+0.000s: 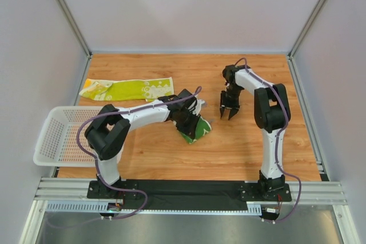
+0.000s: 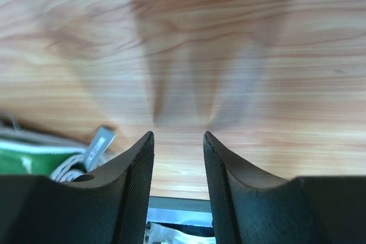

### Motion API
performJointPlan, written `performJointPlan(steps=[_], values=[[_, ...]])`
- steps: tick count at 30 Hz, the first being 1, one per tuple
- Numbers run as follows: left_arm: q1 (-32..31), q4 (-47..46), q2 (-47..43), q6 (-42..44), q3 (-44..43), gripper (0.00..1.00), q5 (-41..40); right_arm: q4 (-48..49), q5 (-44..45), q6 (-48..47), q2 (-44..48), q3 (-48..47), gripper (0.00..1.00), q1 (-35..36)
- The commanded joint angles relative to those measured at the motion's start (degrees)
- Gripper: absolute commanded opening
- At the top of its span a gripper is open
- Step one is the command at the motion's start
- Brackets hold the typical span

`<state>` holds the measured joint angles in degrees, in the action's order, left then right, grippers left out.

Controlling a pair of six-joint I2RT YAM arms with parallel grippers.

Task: Roll the towels
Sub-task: Roll the towel

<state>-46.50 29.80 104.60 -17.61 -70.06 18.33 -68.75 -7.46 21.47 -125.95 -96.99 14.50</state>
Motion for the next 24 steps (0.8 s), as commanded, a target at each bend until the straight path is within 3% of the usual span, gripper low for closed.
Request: performJointPlan(steps=[1,7,11,24], values=[[3.4,2.4,1.8,-4.1,-3.1,0.01,8.4,5.6,-13.1,-2.4,5.5,3.0,0.42,0.3],[9.2,3.2,6.1,-10.3,-4.4,0.01,17.2,18.4,-23.6,1.5,12.6,15.9,0.55,0.3],[11.2,3.8,9.6,-11.7,-4.6,0.01,18.7,25.8,-30.1,5.1,17.0,22.1,0.62,0.6],[13.3,9.0,16.8,-14.4,-10.1,0.01,21.1,40.8,-29.4,12.4,20.5,32.1,0.64,5.6]])
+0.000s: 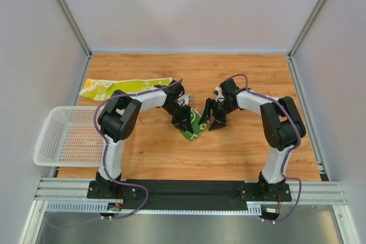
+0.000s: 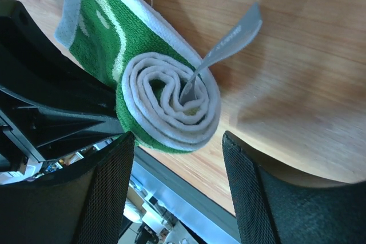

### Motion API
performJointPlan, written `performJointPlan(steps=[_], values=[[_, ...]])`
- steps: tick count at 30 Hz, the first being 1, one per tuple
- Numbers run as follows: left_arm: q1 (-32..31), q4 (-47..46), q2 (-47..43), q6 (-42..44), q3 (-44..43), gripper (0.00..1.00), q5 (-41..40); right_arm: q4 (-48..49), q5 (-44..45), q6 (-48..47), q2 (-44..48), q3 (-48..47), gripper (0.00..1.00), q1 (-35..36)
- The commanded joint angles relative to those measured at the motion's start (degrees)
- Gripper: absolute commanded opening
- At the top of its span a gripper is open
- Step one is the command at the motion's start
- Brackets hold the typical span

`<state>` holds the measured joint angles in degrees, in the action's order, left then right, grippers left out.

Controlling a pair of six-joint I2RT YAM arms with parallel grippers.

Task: Roll the towels
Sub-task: Roll the towel

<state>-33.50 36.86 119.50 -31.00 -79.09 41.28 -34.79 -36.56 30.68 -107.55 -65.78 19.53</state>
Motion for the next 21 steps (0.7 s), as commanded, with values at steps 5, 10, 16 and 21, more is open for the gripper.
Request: performJointPlan(steps=[5,10,16,21], values=[[0.4,2.0,2.3,-0.9,-1.2,0.02,-1.4,9.1,-0.3,4.6,0.1,0.0,0.65,1.3],[0.4,0.5,2.4,-1.9,-0.6,0.04,0.2,8.2,0.5,3.9,-1.8,-0.8,0.58,1.5],[0.4,-1.1,1.8,-2.4,0.3,0.13,-0.2,6.5,1.1,2.0,-4.1,-2.1,0.29,2.3],[0.3,0.3,-0.5,-0.4,0.6,0.26,-5.4,0.9,3.8,-0.2,-6.0,-5.2,0.15,2.6]])
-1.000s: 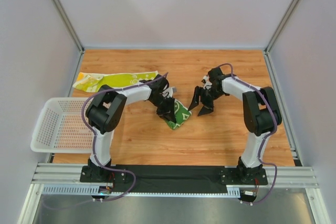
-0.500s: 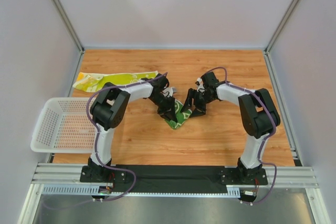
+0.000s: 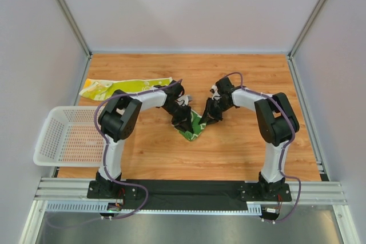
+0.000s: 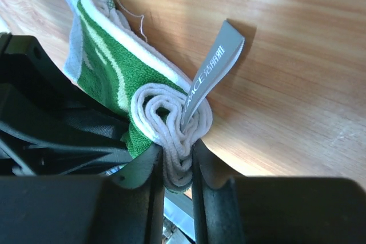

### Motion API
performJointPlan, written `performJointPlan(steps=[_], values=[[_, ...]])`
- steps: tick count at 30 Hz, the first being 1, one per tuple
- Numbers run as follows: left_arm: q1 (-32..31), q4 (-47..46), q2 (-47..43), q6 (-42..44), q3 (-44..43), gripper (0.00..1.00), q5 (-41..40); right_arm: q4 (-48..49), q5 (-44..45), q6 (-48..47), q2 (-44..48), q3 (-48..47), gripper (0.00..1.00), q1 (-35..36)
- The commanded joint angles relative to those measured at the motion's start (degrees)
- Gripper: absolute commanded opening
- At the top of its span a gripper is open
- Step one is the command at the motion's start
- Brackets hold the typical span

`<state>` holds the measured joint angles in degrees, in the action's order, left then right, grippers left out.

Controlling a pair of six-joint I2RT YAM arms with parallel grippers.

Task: Roll the towels
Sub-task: Roll the towel

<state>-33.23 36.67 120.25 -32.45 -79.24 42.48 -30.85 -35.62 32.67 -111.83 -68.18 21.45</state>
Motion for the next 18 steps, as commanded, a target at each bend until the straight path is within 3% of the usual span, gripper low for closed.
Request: performJointPlan(steps=[1,8,18], values=[[0.0,0.9,-1.7,1.5,0.6,0.32,-7.8,-3.9,4.0,-2.4,-1.9,-4.1,0.13,0.8],[-0.3,4.5,-5.5,4.8,0.0,0.51,-17.6,-11.2,6.1,-4.1,-4.6,-8.5,0.12,0.8],[-4.3,8.2,-14.2,8.9,-2.0,0.47,-40.7,-15.5,6.4,-4.5,-5.3,-11.7,0.11,1.1]])
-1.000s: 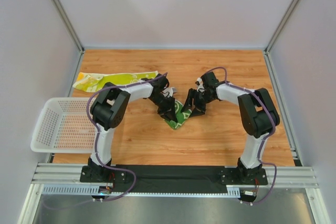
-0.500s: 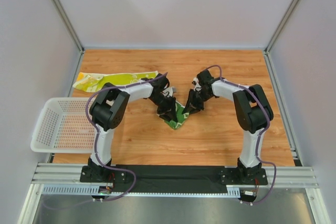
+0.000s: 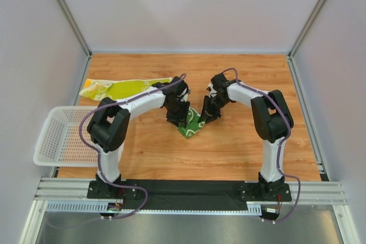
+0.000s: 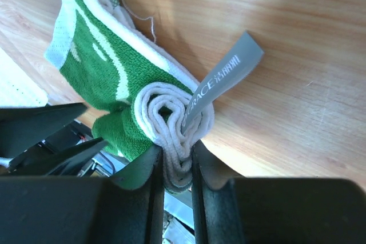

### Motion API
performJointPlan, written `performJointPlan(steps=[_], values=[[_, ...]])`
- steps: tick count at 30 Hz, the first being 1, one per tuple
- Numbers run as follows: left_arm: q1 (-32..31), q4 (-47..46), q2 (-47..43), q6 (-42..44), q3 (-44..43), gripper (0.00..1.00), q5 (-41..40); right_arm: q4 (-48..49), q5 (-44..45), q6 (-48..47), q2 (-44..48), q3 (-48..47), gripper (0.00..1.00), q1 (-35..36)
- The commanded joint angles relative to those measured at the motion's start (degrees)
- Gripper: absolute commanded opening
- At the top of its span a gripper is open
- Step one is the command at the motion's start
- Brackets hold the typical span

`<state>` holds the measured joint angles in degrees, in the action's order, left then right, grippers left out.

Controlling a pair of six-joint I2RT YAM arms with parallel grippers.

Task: Roll the towels
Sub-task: Roll the towel

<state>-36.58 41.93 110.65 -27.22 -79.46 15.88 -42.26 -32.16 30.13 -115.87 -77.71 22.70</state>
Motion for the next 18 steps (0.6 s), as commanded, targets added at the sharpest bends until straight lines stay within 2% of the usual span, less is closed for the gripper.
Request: performJointPlan(steps=[1,5,8,9,10,14,18], values=[[-2.1,2.8,-5.3,4.5,-1.8,0.47,-15.3,-4.5,3.2,-2.0,-1.4,-2.5,0.11,0.0],[-6.0,-0.2,-9.4,7.6,-0.7,0.47,-20.8,-6.4,3.6,-2.0,-1.9,-4.2,0.11,0.2],[-9.5,-4.3,-12.1,10.7,1.7,0.51,-20.3,-7.6,3.9,-2.0,-2.2,-5.5,0.1,0.4],[-11.2,-5.4,-12.6,11.4,2.9,0.57,-20.2,-7.8,3.9,-1.9,-2.4,-5.7,0.1,0.4],[-12.0,-6.5,-13.2,12.0,3.7,0.59,-19.8,-7.9,3.8,-2.0,-2.4,-6.0,0.1,0.5],[-15.3,-12.9,-16.0,13.9,7.3,0.61,-17.0,-8.5,3.4,-2.2,-2.7,-6.4,0.1,0.5],[-17.6,-14.6,-15.6,15.5,9.1,0.61,-16.3,-8.9,3.3,-2.3,-3.0,-6.5,0.09,0.4]])
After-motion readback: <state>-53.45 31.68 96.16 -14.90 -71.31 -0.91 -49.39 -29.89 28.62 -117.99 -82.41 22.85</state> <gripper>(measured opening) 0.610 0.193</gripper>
